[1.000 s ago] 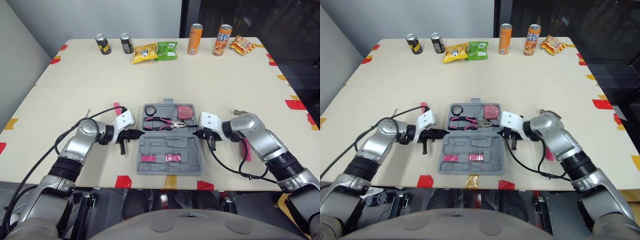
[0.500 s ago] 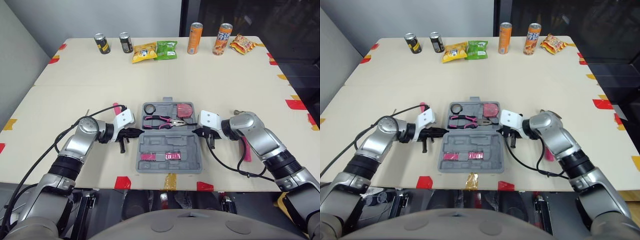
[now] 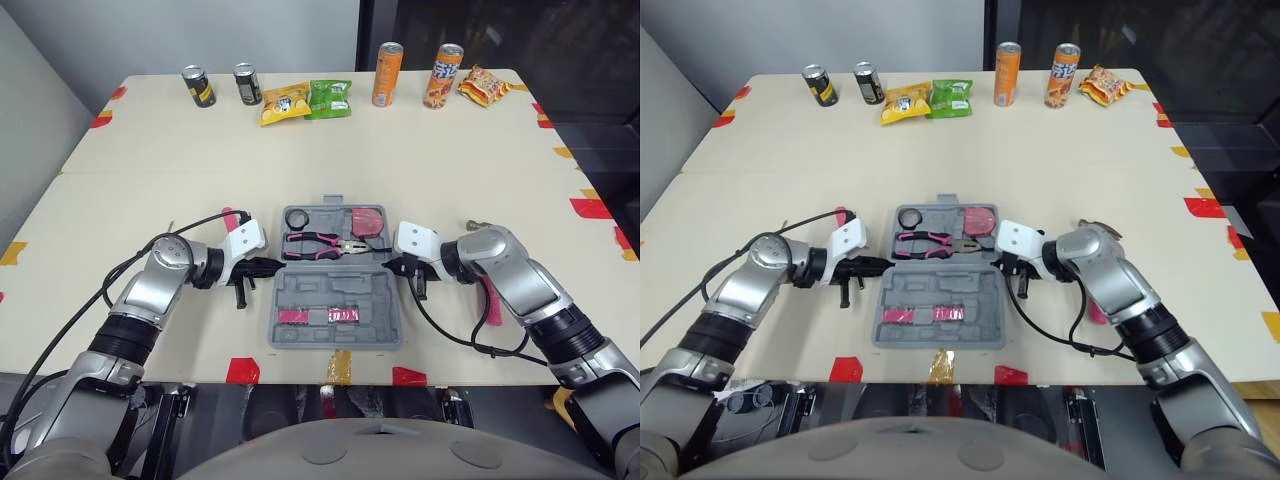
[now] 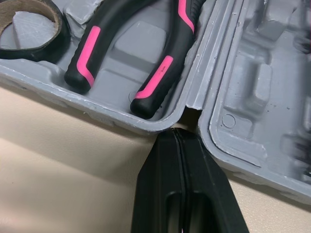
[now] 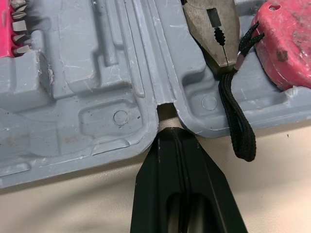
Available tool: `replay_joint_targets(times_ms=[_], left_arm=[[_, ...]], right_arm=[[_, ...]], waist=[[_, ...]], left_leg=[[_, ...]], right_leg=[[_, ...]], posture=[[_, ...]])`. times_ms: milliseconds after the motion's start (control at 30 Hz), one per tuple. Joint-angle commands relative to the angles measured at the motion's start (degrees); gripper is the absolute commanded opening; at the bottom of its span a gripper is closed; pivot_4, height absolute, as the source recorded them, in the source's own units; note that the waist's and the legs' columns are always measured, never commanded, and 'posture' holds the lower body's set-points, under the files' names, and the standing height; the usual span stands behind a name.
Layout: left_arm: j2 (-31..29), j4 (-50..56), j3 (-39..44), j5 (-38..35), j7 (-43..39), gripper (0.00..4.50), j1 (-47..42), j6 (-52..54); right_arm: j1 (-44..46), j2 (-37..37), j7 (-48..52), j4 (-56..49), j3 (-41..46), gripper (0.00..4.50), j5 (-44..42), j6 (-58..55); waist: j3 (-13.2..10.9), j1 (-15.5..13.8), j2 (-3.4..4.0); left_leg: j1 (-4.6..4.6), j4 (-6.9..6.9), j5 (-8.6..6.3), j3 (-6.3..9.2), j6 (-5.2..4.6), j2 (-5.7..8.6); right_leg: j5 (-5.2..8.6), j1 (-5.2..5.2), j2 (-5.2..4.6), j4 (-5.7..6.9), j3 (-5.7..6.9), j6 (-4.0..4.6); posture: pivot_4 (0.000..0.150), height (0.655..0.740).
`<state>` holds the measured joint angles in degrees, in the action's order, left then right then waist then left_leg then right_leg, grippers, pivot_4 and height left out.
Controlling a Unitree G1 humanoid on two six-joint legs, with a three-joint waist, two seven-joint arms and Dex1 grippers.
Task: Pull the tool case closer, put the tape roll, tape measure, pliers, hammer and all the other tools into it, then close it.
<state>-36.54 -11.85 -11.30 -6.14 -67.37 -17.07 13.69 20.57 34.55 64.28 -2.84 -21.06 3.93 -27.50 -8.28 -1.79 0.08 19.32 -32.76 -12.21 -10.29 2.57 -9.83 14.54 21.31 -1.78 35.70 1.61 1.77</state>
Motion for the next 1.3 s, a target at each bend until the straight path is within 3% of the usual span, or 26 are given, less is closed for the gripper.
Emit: replay_joint_targets(times_ms=[33,700,1067,1300], left_arm=[[-0.17,1.71,-0.09,-0.23,0.6,0.03,1.05,0.54],[-1.74,3.36,0.84,-0.82,0.62,0.03,4.23,0.68],[-4.59,4.49,5.33,-2.08,2.97,0.03,7.7,-1.26],[-5.74,5.41,10.74,-6.06,4.16,0.03,10.62,-1.86]], right_arm=[[-1.28,-2.23,0.68,-1.79,-3.91,0.0,-1.11,-0.49],[-2.45,-2.58,0.19,-3.91,-3.9,0.0,-1.01,-1.14],[-4.52,2.75,-0.64,-6.89,3.06,0.0,-4.4,-2.52],[-8.03,7.19,-0.65,-11.23,10.33,0.0,-11.22,-4.01]], waist=[[0.0,0.15,0.0],[0.01,0.93,0.0],[-0.01,0.87,0.01],[-0.16,-0.33,0.04]], left_leg=[[0.0,0.0,0.0,0.0,0.0,0.0],[-0.03,0.15,0.05,0.02,0.1,-0.19],[0.02,0.15,0.06,0.02,0.22,-0.28],[0.07,0.13,0.06,0.01,0.22,-0.28]], right_leg=[[0.0,0.0,0.0,-0.01,0.0,0.0],[0.23,-0.01,0.26,-0.09,-0.01,0.2],[0.3,-0.01,0.37,-0.12,-0.01,0.27],[0.3,0.01,0.37,-0.25,-0.01,0.25]], posture=[[0.15,0.74],[0.15,0.74],[0.15,0.74],[0.15,0.74]])
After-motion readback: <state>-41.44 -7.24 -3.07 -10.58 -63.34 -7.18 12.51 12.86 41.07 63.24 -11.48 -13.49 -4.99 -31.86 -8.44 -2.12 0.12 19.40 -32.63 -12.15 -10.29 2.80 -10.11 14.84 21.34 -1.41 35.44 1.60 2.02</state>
